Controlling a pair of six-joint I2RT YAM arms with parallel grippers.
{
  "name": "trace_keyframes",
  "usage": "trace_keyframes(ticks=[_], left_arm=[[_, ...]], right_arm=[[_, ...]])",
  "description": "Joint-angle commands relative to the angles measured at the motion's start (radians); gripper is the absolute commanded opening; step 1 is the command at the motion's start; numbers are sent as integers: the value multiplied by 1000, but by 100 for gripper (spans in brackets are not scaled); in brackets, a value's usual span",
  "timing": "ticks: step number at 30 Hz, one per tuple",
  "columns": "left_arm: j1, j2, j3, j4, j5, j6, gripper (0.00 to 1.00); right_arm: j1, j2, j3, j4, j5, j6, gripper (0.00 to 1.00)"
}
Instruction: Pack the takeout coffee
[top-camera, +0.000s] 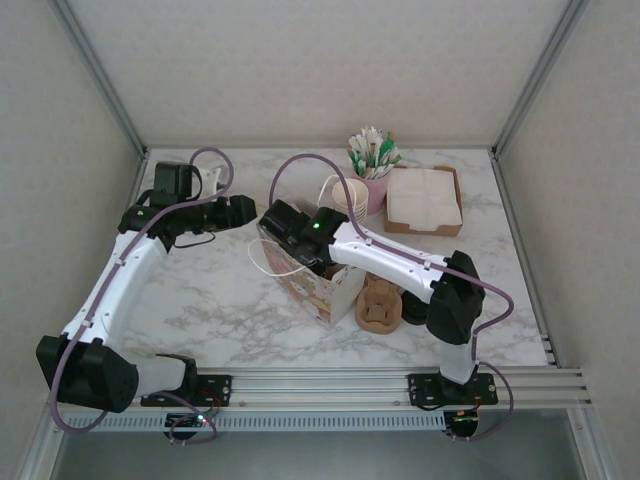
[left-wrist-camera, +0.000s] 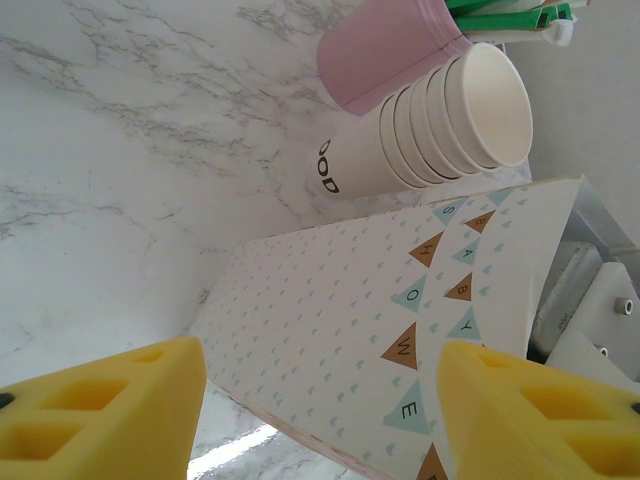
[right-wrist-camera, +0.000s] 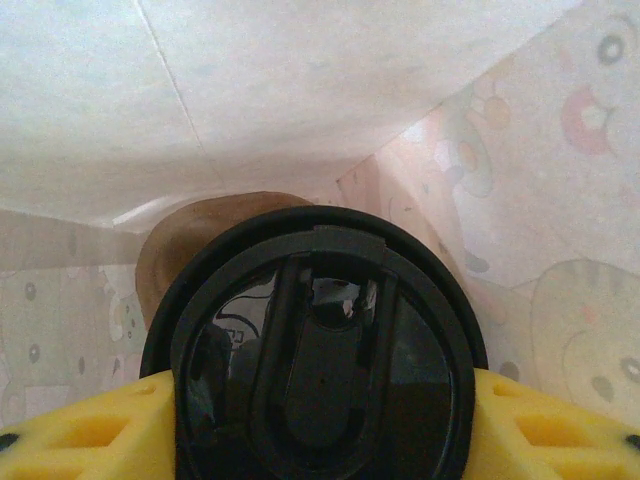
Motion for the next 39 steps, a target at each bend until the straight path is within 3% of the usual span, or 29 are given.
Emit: trace_keyframes(ticks=[1, 7, 19, 39], left_arm=[[-8, 7, -3, -14, -6, 17, 62], [-9, 9, -1, -17, -12, 17, 63], [-8, 10, -1, -20, -18, 19, 62], [-9, 13, 0, -21, -22, 19, 62]], right_arm=[[6, 37, 29, -110, -31, 9, 55], [11, 13, 120, -164, -39, 1, 55], [14, 18, 123, -272, -30, 36, 55], [14, 120, -19, -171, -135, 62, 55]])
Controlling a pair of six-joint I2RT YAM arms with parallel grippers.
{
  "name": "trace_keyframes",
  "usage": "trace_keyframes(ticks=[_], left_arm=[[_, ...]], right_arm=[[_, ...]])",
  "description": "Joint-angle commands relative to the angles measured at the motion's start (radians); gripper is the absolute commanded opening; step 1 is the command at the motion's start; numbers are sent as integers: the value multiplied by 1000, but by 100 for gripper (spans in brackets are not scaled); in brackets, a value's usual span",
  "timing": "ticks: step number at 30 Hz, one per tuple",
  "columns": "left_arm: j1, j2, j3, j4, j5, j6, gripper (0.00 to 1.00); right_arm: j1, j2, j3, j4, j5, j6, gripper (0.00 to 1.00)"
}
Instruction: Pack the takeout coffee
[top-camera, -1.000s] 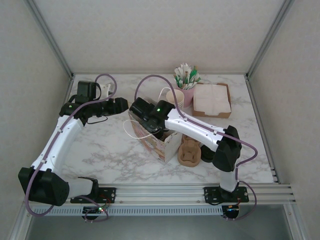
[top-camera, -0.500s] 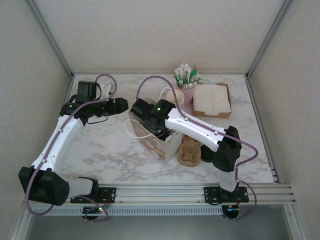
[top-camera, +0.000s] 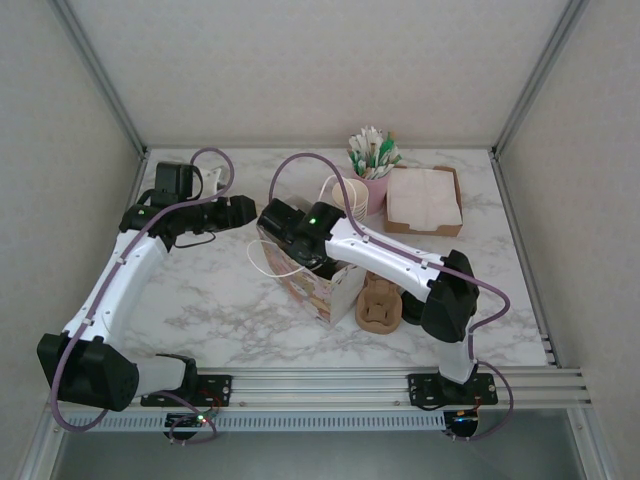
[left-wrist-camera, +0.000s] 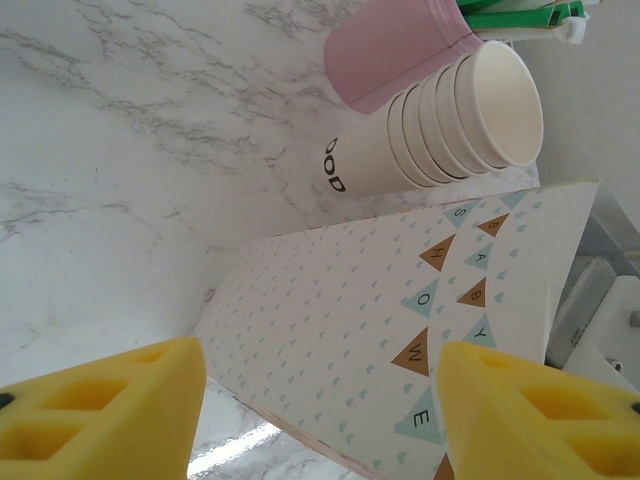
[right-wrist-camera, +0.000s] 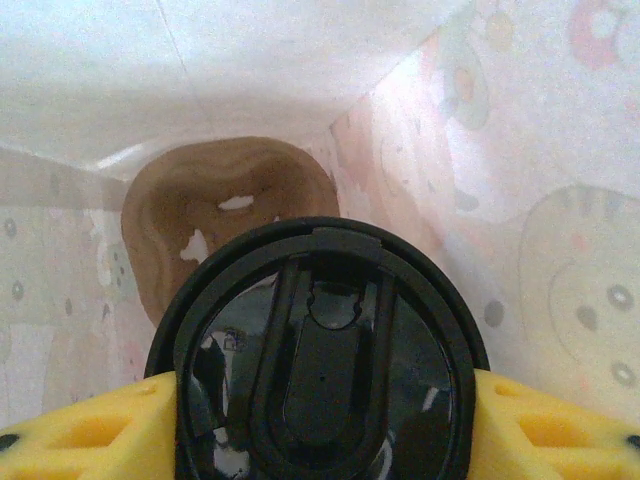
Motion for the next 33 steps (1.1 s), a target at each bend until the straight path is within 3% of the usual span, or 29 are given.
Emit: trace_keyframes(ticks=[1, 21, 33], left_arm=[[-10, 6, 1, -19, -11, 15, 62], [-13, 15, 0, -22, -3, 14, 62], [-40, 30, 2, -27, -1, 14, 62]], right_arm=[[11, 81, -100, -32, -119, 45, 55], [10, 18, -85, -3, -224, 64, 55], [11, 78, -89, 0, -234, 83, 55]])
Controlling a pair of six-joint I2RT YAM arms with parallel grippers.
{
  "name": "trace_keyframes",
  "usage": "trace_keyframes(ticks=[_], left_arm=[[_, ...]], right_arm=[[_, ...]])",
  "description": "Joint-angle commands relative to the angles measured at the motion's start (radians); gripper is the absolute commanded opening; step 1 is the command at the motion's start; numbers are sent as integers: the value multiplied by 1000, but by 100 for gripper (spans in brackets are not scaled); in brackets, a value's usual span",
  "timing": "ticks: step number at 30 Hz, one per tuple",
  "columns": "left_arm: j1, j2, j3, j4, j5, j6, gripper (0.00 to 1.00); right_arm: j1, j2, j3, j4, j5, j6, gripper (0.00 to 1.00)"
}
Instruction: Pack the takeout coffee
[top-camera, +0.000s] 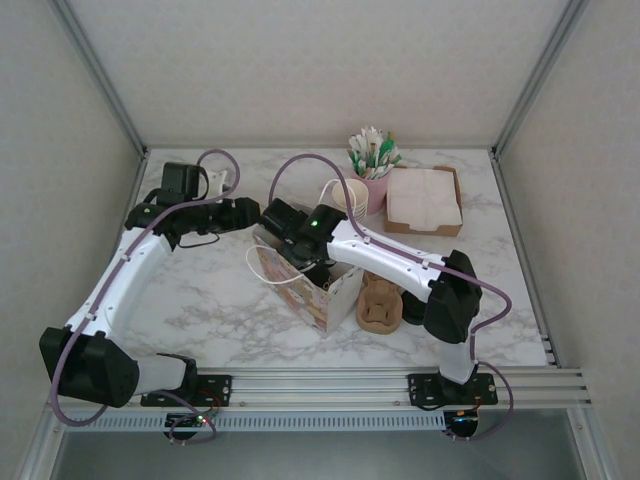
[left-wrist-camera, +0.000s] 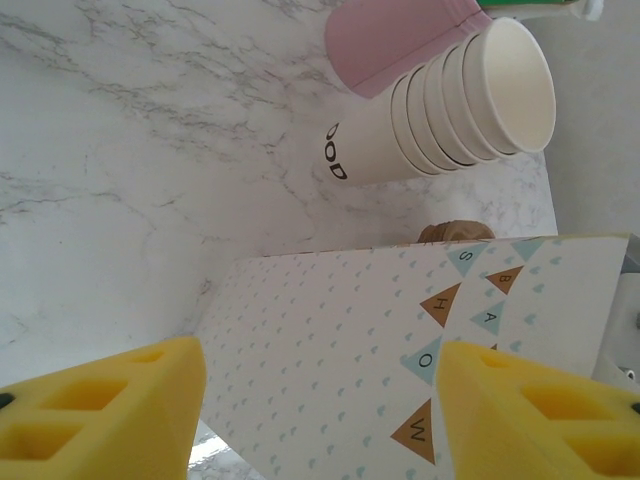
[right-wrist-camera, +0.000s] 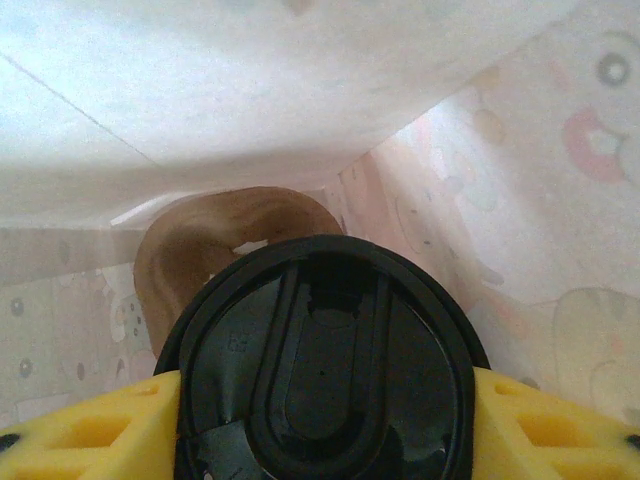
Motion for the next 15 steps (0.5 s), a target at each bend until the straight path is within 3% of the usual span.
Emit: trace_keyframes(ticks=[1, 9, 15], left_arm=[[-11, 10, 2, -22, 5, 15, 62], [-20, 13, 3, -23, 3, 15, 62], [-25, 13, 4, -26, 1, 18, 62]], right_arm=[[13, 100, -48, -92, -157, 66, 55], [13, 146, -81, -61, -206, 102, 54], [13, 188, -85, -97, -138, 117, 54]])
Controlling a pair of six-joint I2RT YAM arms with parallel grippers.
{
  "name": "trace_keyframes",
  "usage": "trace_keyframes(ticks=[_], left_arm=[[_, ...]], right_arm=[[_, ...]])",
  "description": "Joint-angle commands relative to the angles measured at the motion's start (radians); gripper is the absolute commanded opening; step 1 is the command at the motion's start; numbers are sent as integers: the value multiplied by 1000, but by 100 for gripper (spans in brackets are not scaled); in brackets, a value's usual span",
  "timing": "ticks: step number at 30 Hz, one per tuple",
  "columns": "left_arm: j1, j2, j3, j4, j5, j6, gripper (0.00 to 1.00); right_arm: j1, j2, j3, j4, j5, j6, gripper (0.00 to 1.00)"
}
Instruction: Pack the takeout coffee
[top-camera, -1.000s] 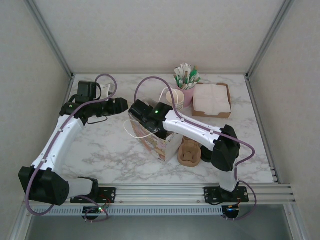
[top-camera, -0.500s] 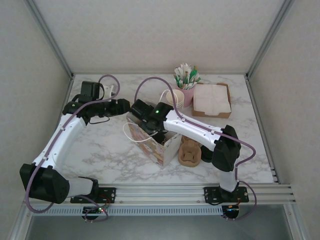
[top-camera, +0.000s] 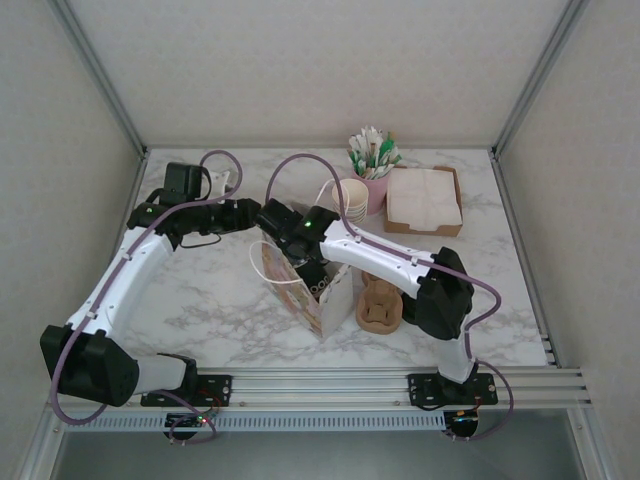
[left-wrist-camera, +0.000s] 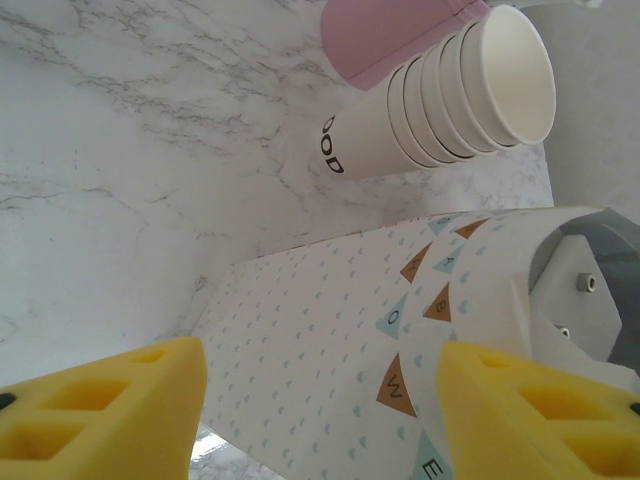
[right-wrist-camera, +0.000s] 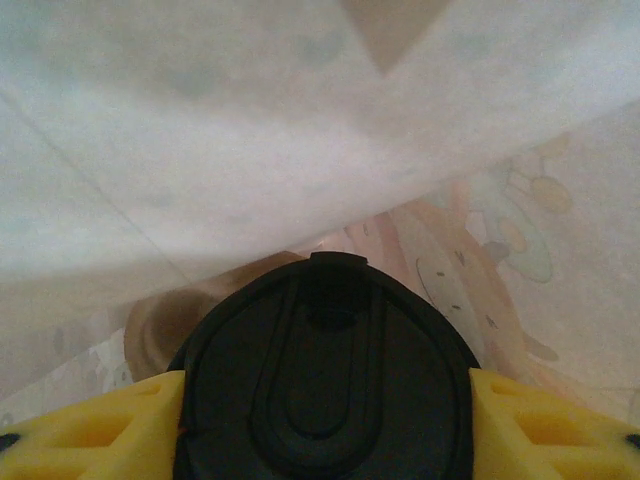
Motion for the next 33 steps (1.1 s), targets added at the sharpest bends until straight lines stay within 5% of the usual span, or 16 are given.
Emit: trace_keyframes(ticks=[1, 6, 33], left_arm=[[-14, 6, 4, -27, 2, 18, 62], [-13, 4, 7, -27, 1, 18, 62], [-17, -13, 4, -27, -25, 17, 62]], right_arm=[[18, 139, -89, -178, -143, 87, 54], [23, 142, -89, -204, -83, 102, 55], [24, -4, -71, -120, -165, 148, 62]])
